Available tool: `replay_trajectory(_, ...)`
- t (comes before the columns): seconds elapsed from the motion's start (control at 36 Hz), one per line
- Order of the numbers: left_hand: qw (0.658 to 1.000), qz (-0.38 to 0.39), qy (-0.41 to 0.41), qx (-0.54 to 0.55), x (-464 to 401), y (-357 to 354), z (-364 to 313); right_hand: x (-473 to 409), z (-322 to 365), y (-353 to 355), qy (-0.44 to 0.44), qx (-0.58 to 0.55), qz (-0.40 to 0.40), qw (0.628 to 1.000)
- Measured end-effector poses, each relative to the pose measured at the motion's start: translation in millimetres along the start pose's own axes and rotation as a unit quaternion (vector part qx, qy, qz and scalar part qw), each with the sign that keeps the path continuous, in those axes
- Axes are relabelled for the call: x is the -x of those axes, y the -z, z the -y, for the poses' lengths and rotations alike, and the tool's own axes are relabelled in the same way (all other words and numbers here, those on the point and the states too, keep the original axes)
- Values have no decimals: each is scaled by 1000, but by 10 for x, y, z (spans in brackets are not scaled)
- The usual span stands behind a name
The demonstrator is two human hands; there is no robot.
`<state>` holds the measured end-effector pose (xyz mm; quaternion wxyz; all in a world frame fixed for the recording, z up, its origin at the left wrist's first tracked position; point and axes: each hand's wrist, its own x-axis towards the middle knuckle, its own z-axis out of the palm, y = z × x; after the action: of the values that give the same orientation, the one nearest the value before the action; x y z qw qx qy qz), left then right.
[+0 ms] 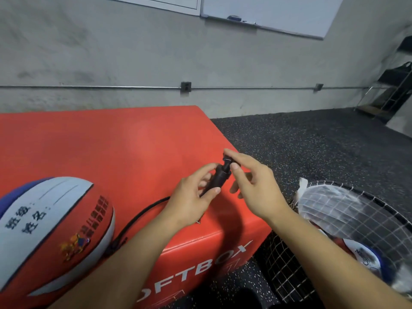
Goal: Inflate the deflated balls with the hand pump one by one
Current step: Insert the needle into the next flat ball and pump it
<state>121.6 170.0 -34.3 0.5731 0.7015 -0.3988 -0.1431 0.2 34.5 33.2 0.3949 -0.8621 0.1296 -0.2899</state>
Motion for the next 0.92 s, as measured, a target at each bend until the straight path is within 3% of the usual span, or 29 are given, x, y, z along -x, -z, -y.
replay_trajectory(0.25, 999, 20, -25, 16, 12, 58, -67, 2, 47, 89, 18, -4, -1, 1000)
replay_trajectory(0.44, 999, 41, -32, -16, 50, 30, -99, -134, 256, 442, 23, -87, -163, 982)
replay_trajectory(0.58, 997, 40, -45, -54, 57, 1, -96, -54, 291, 569, 29, -80, -216, 973)
replay_trajectory(0.69, 997, 29, -45, -56, 73, 7, -94, -83, 268, 518, 30, -50, -204, 977)
replay_trajectory(0.92, 999, 8, -35, -32, 68, 37, -79, -34, 122, 199, 37, -48, -95, 994)
